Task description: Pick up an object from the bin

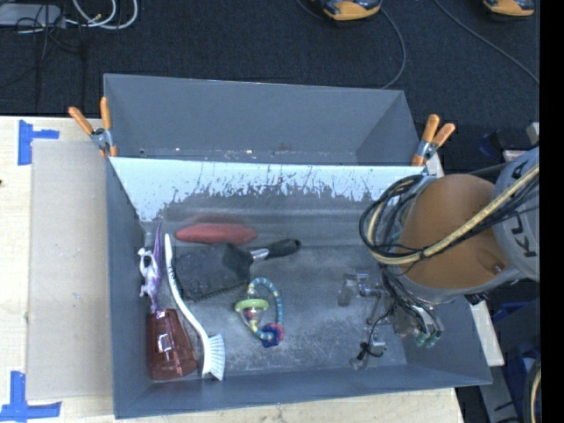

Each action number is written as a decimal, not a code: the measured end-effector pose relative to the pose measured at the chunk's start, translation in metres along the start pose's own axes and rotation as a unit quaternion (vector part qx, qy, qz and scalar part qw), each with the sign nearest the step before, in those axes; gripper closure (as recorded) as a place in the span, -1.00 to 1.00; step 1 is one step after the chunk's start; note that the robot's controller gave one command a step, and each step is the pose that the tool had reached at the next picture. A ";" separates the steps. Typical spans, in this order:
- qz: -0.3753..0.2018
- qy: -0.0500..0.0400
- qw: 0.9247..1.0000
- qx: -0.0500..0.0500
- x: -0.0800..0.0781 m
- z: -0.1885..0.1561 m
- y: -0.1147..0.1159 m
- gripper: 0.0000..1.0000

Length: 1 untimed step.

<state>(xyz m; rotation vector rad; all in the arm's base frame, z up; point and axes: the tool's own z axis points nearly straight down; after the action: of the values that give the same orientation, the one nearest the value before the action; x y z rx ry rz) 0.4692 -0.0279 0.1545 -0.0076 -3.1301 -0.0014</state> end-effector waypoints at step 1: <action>-0.001 -0.004 1.000 0.000 -0.002 -0.004 0.000 -1.00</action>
Offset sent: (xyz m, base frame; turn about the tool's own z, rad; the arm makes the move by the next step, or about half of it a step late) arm 0.0104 0.0750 -0.0673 0.0213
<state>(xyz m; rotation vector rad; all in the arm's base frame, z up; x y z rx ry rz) 0.4711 -0.0279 0.1583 -0.0059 -3.1384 -0.0006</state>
